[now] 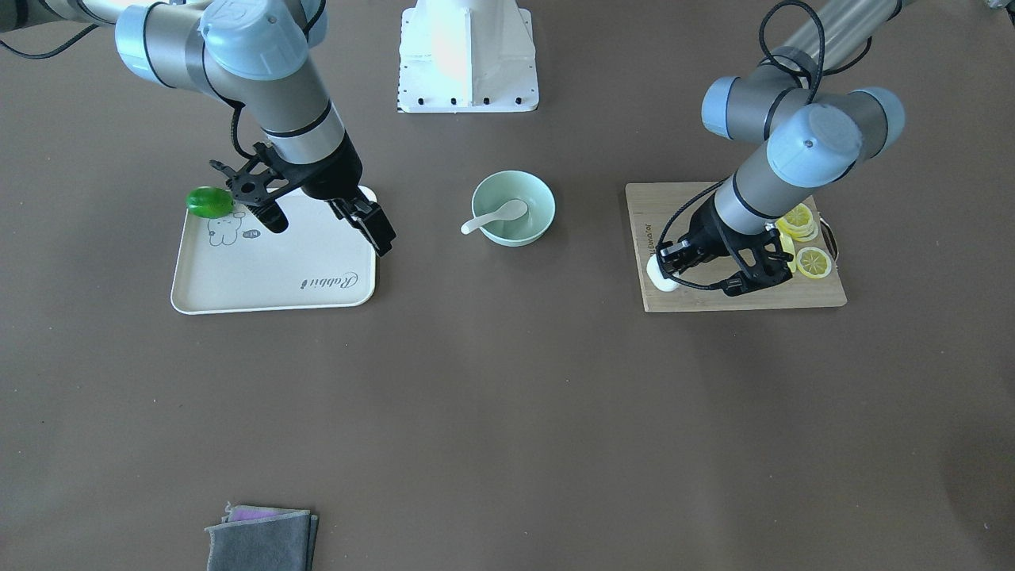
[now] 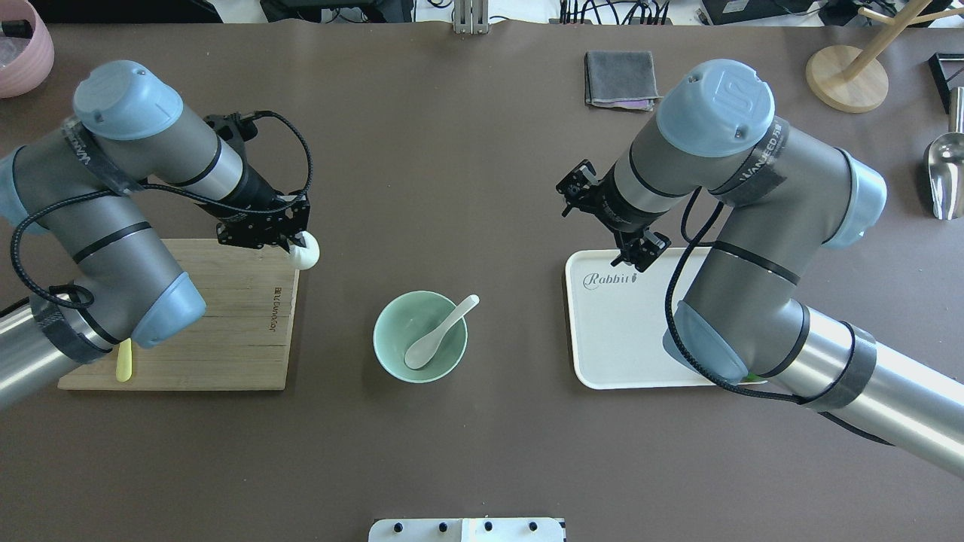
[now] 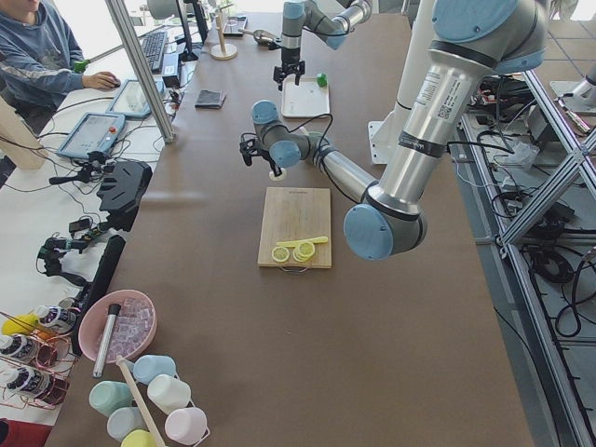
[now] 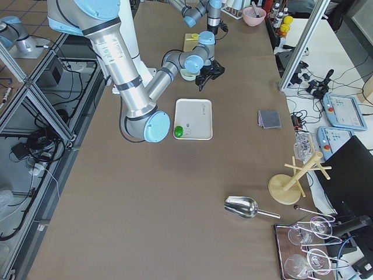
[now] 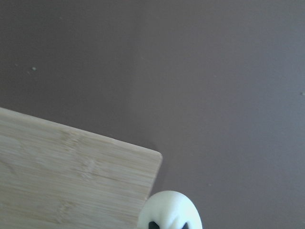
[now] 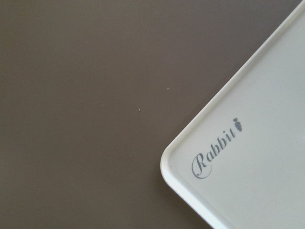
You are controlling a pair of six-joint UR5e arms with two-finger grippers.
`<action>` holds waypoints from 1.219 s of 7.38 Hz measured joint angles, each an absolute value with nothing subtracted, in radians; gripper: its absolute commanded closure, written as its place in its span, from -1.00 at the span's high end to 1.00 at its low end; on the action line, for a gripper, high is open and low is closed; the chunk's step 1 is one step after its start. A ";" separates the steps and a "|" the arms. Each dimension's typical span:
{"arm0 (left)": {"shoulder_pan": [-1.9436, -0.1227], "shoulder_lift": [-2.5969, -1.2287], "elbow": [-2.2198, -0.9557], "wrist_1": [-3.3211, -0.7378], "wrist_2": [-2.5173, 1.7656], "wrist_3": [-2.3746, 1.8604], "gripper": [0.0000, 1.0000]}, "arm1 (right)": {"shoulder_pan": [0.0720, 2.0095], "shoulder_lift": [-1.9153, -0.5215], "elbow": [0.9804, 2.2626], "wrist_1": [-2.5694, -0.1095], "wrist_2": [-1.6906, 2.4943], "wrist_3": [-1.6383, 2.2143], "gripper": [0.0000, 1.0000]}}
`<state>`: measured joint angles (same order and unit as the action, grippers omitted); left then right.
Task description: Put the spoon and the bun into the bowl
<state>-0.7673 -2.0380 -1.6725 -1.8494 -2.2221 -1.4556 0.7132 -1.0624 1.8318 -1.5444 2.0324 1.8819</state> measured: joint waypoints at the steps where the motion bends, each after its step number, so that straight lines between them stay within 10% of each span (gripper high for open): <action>1: -0.728 -2.076 -1.690 -1.842 -2.220 -1.541 -1.00 | 0.742 -1.093 1.832 -1.544 2.050 1.817 1.00; 3: -0.664 -2.141 -1.704 -1.838 -2.216 -1.659 -0.92 | 0.807 -1.164 1.828 -1.539 2.091 1.641 1.00; 4: -0.637 -2.154 -1.707 -1.838 -2.203 -1.678 0.95 | 0.842 -1.194 1.827 -1.536 2.116 1.560 1.00; 9: -0.614 -2.069 -1.756 -1.838 -2.168 -1.620 0.96 | 0.971 -1.302 1.814 -1.541 2.222 1.242 1.00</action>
